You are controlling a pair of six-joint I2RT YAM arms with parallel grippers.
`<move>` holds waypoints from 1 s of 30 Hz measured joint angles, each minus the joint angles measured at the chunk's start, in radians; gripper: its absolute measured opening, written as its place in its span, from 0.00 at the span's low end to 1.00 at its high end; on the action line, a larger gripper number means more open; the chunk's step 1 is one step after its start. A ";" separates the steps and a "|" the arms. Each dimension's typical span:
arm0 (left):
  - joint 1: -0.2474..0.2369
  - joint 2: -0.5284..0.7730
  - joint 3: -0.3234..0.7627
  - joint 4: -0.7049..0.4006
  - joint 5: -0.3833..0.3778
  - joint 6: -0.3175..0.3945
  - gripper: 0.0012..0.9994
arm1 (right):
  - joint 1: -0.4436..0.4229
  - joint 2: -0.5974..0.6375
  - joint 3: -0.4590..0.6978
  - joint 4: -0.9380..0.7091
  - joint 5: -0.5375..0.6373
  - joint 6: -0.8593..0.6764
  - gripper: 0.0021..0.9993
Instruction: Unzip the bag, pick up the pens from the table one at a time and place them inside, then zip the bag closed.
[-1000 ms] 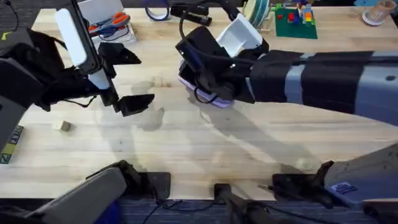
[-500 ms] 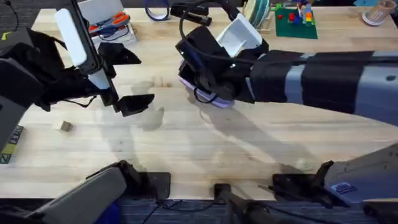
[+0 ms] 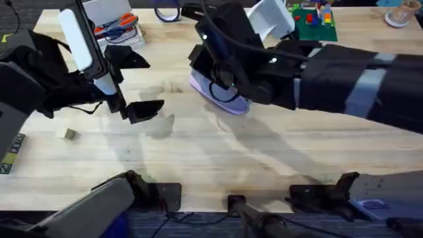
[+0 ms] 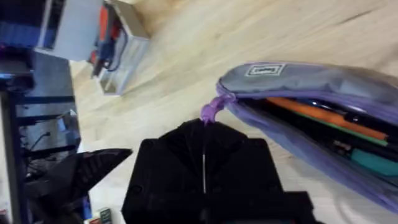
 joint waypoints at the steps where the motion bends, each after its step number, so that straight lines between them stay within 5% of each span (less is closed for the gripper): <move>1: 0.000 0.000 0.000 0.000 0.000 0.000 0.99 | -0.001 -0.006 0.000 0.000 0.000 0.000 0.03; 30: 0.000 0.000 0.000 0.005 0.019 0.003 0.99 | 0.000 -0.018 0.000 -0.005 -0.009 -0.031 0.03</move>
